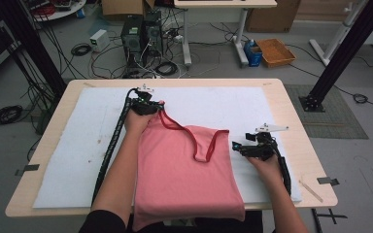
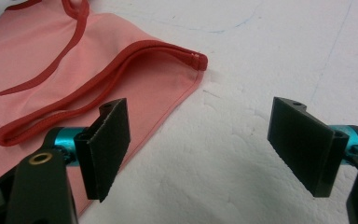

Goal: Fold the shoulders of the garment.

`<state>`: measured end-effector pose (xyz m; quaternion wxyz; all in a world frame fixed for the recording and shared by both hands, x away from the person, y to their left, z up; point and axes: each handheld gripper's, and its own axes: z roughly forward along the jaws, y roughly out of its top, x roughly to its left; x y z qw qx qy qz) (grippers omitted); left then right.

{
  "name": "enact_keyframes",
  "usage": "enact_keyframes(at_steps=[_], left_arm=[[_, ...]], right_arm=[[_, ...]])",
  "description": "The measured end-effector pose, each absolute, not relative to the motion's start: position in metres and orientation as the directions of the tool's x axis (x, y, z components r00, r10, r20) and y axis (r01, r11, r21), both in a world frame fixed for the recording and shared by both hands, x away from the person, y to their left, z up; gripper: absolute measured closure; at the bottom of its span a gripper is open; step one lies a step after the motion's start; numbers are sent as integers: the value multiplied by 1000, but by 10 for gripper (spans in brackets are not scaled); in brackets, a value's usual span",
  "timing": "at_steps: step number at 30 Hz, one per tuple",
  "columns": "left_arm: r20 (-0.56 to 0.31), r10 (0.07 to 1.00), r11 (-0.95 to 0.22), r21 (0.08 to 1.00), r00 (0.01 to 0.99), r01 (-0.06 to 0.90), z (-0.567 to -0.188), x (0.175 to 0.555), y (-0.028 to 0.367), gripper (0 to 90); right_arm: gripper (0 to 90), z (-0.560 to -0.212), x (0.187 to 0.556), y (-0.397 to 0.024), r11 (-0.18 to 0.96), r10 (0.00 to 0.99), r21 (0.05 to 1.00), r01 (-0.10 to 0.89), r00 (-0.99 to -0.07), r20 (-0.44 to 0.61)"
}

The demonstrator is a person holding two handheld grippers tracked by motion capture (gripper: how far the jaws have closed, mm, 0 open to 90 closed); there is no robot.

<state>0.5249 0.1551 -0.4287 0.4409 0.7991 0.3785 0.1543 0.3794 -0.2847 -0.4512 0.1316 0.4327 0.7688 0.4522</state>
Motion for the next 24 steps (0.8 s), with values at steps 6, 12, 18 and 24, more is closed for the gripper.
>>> enact_keyframes(at_steps=[6,12,18,24], left_arm=[[-102,726,-288,853,680,436,-415,505,161,803],[-77,713,-271,887,697,375,-408,475,170,800],[-95,695,-221,915,713,337,-404,450,175,800],[-64,672,-254,916,738,311,-409,421,170,798]], right_arm=[[209,-451,379,-284,223,784,808,545,-593,183],[210,-451,379,-283,228,785,806,546,-593,179],[209,-451,379,-283,228,786,806,547,-591,180],[210,-451,379,-283,232,789,805,547,-589,172]])
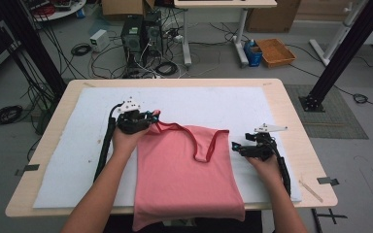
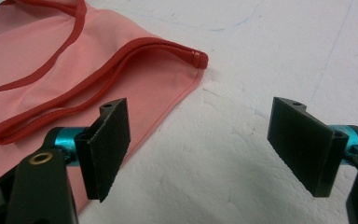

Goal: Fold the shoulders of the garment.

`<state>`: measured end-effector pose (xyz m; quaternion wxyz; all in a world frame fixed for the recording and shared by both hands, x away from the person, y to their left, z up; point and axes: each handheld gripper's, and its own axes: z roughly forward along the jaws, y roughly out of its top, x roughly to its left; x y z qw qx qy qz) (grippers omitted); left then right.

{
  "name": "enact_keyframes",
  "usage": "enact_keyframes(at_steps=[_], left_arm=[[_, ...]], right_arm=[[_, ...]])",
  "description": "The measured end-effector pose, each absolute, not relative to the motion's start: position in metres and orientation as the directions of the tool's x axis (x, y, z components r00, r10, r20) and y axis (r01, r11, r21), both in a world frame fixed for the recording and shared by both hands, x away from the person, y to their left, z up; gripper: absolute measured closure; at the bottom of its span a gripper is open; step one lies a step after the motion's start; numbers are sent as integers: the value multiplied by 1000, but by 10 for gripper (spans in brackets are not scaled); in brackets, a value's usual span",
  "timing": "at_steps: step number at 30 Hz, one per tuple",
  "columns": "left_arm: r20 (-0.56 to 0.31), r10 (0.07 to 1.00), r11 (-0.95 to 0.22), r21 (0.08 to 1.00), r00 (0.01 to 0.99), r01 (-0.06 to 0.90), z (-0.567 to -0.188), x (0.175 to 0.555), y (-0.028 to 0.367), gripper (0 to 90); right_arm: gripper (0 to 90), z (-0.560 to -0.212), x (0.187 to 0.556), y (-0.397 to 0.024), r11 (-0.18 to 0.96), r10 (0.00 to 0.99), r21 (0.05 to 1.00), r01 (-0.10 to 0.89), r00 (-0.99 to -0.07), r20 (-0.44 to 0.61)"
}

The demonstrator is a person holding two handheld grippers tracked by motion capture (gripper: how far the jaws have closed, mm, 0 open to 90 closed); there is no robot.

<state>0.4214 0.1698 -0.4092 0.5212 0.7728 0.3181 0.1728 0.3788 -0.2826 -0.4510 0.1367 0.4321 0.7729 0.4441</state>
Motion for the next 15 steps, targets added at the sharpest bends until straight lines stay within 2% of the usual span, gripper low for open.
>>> enact_keyframes(at_steps=[8,10,11,13,15], left_arm=[[-116,642,-247,904,758,348,-420,393,165,752],[-145,616,-245,899,774,363,-421,387,162,661],[-155,601,-250,895,784,369,-422,384,161,661],[-180,585,-256,884,791,390,-423,378,162,563],[-210,573,-234,884,792,404,-421,374,165,513]], right_arm=[[210,-451,379,-282,234,790,805,545,-589,169],[210,-451,378,-282,237,793,806,542,-587,162],[210,-451,378,-282,237,793,806,542,-587,162],[210,-451,378,-281,238,796,806,542,-585,158],[210,-451,378,-281,239,796,805,544,-584,159]])
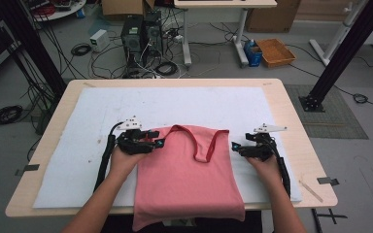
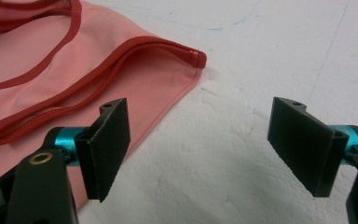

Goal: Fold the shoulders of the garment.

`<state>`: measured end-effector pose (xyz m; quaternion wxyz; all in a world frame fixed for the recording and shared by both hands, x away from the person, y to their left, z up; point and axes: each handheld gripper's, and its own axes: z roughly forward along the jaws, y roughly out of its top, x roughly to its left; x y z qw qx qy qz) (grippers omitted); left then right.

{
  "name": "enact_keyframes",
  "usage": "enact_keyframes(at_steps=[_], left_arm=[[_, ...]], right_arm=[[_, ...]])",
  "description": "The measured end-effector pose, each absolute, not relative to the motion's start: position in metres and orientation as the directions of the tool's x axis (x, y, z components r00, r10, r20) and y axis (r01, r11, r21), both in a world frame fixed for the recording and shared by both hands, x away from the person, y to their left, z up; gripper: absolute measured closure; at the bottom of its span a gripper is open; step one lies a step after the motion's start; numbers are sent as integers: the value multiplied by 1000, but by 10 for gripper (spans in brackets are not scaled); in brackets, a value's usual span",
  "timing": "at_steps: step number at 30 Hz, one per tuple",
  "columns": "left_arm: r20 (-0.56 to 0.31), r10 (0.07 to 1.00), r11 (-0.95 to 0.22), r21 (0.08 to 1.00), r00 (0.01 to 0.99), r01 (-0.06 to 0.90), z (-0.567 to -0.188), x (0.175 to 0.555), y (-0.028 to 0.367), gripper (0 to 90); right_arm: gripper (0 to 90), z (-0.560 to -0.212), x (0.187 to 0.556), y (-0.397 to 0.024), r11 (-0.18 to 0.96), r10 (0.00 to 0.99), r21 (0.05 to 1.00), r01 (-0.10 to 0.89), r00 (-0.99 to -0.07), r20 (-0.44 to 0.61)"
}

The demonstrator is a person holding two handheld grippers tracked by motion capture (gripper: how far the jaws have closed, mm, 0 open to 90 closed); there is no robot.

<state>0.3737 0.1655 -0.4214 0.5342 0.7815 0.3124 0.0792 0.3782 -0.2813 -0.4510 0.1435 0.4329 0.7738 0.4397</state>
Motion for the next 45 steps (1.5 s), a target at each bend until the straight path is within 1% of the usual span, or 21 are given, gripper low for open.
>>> enact_keyframes(at_steps=[1,2,5,8,13,15,16,17,18,20,22,23,24,28,35,39,41,45], left_arm=[[-216,571,-223,887,792,404,-419,371,168,513],[-216,569,-217,891,794,399,-417,369,170,490],[-221,554,-216,893,803,395,-412,366,172,461],[-224,551,-250,875,804,415,-417,367,169,469],[-211,515,-346,836,830,427,-429,370,161,587],[-209,514,-358,829,832,430,-430,370,162,602],[-207,514,-368,823,832,432,-432,370,163,649],[-206,515,-373,820,832,433,-434,370,164,669],[-207,514,-379,816,832,437,-436,369,164,669],[-198,517,-398,806,833,439,-438,368,165,729],[-190,517,-411,800,835,437,-441,367,166,743],[-186,516,-419,797,836,435,-442,366,166,791],[-177,517,-426,796,837,431,-442,364,166,800],[-183,516,-409,806,837,429,-443,359,169,816],[-219,517,-328,843,828,427,-439,348,182,815],[-198,528,-392,805,826,444,-445,348,181,808],[-203,529,-394,801,824,450,-447,348,180,808],[-184,542,-420,786,820,454,-447,346,180,807]], right_arm=[[210,-451,378,-281,239,796,805,544,-584,159],[210,-451,378,-282,238,795,805,544,-585,161],[210,-451,378,-281,240,796,804,544,-584,157],[210,-451,378,-281,245,794,805,540,-589,153],[210,-451,378,-281,244,794,804,543,-588,156],[210,-451,378,-281,245,794,804,541,-588,154],[210,-451,378,-281,245,793,804,542,-589,155],[210,-451,378,-281,245,793,804,542,-589,156],[210,-451,378,-281,245,793,804,542,-589,156],[210,-451,378,-281,243,794,804,543,-588,157],[210,-451,378,-281,245,794,804,543,-588,155],[210,-451,378,-280,246,795,804,541,-587,151],[210,-451,378,-280,246,795,804,541,-587,152],[210,-451,378,-280,246,796,803,543,-586,153],[210,-451,378,-281,246,795,804,542,-587,153],[210,-451,378,-281,246,795,804,541,-588,153],[210,-451,378,-281,245,795,804,542,-587,153],[210,-451,378,-281,242,795,804,543,-586,156]])
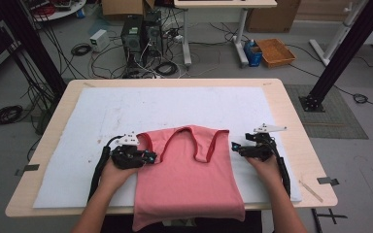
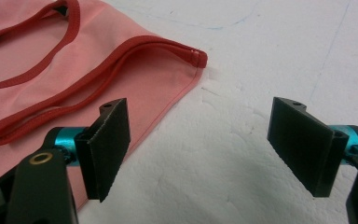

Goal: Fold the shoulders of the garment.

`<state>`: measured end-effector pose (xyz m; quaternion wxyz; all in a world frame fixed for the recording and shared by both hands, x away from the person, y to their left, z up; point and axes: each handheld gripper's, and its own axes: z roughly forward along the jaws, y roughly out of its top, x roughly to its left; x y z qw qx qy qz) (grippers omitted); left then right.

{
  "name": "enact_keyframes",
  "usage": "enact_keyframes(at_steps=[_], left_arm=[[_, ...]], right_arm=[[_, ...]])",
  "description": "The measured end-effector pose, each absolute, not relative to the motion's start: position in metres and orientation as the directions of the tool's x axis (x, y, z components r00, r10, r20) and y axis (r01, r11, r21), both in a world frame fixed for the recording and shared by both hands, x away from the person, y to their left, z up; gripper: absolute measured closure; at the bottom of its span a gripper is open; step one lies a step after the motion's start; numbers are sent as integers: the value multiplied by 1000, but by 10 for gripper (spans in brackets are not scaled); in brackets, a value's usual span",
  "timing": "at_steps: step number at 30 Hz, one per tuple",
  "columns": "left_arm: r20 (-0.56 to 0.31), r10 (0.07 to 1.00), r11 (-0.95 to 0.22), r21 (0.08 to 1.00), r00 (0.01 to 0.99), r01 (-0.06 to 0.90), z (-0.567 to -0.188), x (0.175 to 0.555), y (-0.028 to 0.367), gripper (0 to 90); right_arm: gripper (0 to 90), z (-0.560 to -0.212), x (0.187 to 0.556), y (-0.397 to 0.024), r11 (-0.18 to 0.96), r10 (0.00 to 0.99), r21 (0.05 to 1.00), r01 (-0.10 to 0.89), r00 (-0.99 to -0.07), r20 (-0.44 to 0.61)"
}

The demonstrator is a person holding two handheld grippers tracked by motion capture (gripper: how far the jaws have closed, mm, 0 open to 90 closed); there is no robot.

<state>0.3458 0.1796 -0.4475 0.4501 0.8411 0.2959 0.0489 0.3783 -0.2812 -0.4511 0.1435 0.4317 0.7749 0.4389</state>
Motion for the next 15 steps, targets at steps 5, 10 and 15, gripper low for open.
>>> enact_keyframes(at_steps=[5,10,15], left_arm=[[-179,540,-428,782,822,452,-450,343,180,786],[-194,551,-358,824,812,439,-444,344,184,433],[-160,600,-272,880,784,388,-434,349,194,317]], right_arm=[[210,-451,378,-281,245,794,804,542,-588,154],[210,-451,378,-281,243,793,805,541,-589,156],[209,-450,377,-281,246,792,812,530,-592,147]])
